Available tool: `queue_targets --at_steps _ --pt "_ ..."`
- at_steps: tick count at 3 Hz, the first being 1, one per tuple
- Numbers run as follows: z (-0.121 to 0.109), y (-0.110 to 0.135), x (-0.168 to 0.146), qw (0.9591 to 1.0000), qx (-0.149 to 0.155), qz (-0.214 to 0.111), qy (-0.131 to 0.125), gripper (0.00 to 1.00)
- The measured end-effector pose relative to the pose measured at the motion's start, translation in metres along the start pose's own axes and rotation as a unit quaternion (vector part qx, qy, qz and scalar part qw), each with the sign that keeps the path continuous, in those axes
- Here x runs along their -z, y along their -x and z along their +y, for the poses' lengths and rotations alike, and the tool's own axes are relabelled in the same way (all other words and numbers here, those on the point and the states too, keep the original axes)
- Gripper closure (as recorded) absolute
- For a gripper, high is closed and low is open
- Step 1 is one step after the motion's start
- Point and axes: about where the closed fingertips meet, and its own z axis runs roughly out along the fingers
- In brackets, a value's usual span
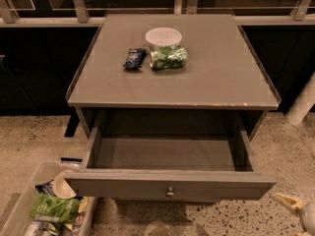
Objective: Close top drawer
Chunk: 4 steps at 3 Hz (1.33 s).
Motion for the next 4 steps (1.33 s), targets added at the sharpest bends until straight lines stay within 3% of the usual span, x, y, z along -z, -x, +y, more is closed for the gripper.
queue_targets --at_steps 1,2,3,4 --pt "-0.032 0.026 -0.012 0.9985 0.037 0.005 -0.040 0.00" --pt "-0.032 0.026 -0.012 0.9985 0.037 0.005 -0.040 0.00" --pt "-0.015 0.009 0.003 0.9984 0.020 -0.002 -0.054 0.00" --pt "0.012 -0.008 0.009 0.9987 0.015 -0.014 -0.047 0.00"
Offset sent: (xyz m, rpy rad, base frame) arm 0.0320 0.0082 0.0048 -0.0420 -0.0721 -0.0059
